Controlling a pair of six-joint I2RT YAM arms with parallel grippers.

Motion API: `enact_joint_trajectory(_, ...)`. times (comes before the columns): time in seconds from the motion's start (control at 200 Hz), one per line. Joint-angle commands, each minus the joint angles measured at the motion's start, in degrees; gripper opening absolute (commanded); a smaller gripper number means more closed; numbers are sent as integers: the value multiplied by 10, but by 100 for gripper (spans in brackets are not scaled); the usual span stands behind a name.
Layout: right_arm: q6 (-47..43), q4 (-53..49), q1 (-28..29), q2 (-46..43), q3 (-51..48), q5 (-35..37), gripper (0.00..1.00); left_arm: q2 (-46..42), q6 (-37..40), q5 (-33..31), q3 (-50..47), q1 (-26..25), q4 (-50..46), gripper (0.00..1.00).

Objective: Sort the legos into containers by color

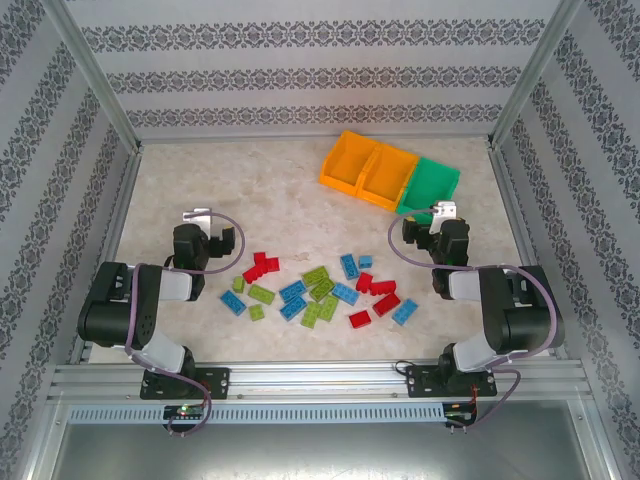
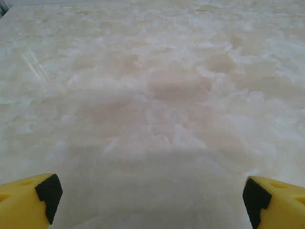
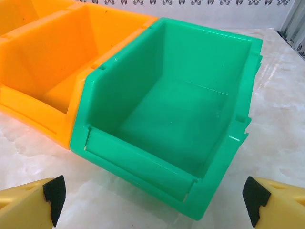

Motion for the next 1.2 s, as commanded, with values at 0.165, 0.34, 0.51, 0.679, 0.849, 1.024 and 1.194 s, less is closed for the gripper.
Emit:
enact_joint_trajectory(0.165, -3, 20, -2, -7, 3, 6, 98, -2, -5, 8, 10, 9, 15, 99)
enact_joint_trajectory(0.34, -2, 20, -2, -7, 3, 6, 98, -2, -5, 9, 10, 9, 15, 99)
enact_joint_trajectory(0.51, -2, 20, -3, -7, 3, 5, 98, -3, -5, 9, 10, 9, 15, 99)
enact_joint_trajectory(0.679, -1, 19, -6, -7, 3, -2, 98, -2, -5, 9, 10, 9, 15, 99)
enact_joint_trajectory(0.849, 3, 23, -9, -9, 2, -6, 98, -5, -2, 12, 8, 9, 18, 99)
enact_joint_trajectory(1.024, 38, -174, 1, -122, 48, 39, 97, -90, -56, 9, 166, 4, -334, 99)
enact_joint_trajectory(1.194, 144, -432, 1, -175, 149, 56, 93, -133, -144, 52, 206, -19, -427, 100)
